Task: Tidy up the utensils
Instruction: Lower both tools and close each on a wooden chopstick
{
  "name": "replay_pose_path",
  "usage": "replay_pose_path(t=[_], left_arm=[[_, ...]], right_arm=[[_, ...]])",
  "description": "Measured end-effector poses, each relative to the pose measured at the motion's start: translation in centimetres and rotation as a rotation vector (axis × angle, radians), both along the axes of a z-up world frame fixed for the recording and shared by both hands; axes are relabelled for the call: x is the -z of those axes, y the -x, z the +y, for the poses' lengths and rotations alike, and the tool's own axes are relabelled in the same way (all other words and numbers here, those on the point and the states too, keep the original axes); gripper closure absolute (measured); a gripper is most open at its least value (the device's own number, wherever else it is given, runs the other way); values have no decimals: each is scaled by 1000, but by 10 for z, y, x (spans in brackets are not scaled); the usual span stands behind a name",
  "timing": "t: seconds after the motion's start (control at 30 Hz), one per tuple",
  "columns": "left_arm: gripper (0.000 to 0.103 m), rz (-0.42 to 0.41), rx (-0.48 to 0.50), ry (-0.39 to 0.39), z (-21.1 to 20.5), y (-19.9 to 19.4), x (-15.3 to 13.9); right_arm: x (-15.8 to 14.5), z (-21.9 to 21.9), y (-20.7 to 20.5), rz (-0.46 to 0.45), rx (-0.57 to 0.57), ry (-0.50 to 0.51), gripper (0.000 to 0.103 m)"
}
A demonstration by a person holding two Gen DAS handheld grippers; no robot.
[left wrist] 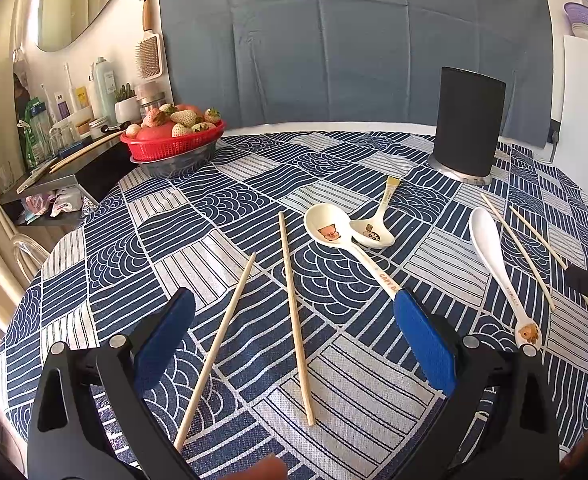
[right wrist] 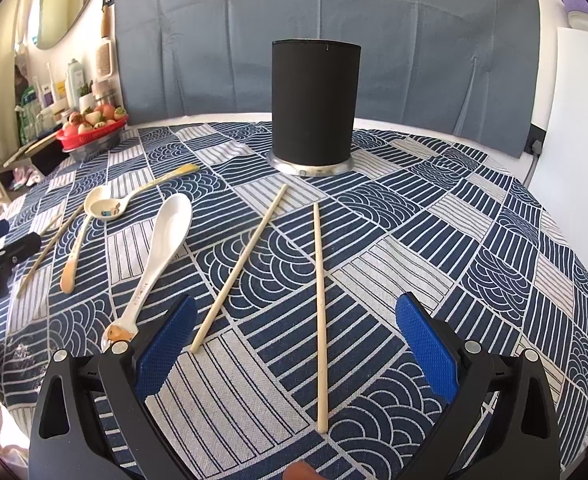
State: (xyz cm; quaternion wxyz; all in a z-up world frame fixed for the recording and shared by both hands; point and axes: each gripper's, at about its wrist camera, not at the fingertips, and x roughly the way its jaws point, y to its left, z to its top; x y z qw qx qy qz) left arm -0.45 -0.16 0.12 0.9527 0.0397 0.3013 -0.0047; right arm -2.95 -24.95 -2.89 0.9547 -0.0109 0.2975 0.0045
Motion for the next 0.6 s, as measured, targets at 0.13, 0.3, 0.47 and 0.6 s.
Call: replay_pose_path(t=[0.13,0.3,0.47,0.6], left_arm=[[6,24,-15,-22,-2,-3,1],[6,114,7,18,5,-11,3],[6,123,-34,-26,19,-16,-4],[6,191,-46,-49,31,-28,-4]], right_arm=[[-3,-3,4,-26,33,-2,8],[-10,-16,-4,12,50,-53,8],[-19,-27,-17,49,82,-24,8],[-23,-33,-29,76,84,-7,8]])
